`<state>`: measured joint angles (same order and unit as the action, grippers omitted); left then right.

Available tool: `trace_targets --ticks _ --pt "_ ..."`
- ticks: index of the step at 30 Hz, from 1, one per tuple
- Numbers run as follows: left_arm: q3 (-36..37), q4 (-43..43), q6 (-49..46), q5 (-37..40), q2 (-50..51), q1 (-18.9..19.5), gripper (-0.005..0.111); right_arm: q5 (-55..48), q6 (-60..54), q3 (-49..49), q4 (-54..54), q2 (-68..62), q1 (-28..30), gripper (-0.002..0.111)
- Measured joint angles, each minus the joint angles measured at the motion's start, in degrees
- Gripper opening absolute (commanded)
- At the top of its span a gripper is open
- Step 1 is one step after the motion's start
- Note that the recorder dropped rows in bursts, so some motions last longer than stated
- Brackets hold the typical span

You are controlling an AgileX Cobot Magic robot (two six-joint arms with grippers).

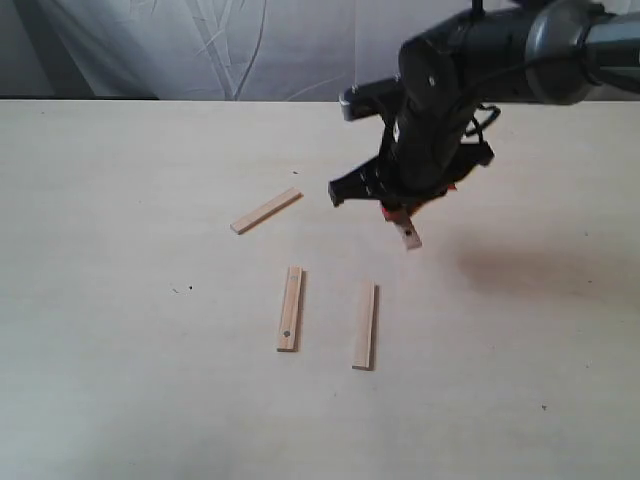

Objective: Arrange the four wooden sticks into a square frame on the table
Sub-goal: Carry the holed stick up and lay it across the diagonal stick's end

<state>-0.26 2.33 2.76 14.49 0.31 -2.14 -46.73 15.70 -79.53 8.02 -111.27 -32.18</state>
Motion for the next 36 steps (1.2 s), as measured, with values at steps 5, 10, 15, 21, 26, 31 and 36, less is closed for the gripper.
trace_targets --ticks 5,10,15,21,26,31,36 --pt "0.0 0.0 0.0 0.0 0.0 0.0 0.000 -3.0 -11.4 -11.1 -4.0 -3.9 0.0 -0.001" --pt "0.0 0.0 0.0 0.0 0.0 0.0 0.000 -8.4 -21.4 -22.4 -9.3 -11.8 0.0 -0.001" --pt "0.0 0.0 0.0 0.0 0.0 0.0 0.000 -13.7 -26.9 -31.8 -13.4 -19.8 0.0 -0.001" --pt "0.0 0.0 0.0 0.0 0.0 0.0 0.000 -15.6 -29.1 -39.3 -17.5 -26.7 -0.1 -0.001" --pt "0.0 0.0 0.0 0.0 0.0 0.0 0.000 -15.2 -31.0 -40.7 -17.5 -28.9 -1.1 -0.001" --pt "0.0 0.0 0.0 0.0 0.0 0.0 0.000 -14.5 -31.2 -40.9 -13.9 -30.2 -1.8 -0.001" --pt "0.0 0.0 0.0 0.0 0.0 0.0 0.000 -11.8 -31.2 -40.9 -11.8 -30.3 -1.8 -0.001"
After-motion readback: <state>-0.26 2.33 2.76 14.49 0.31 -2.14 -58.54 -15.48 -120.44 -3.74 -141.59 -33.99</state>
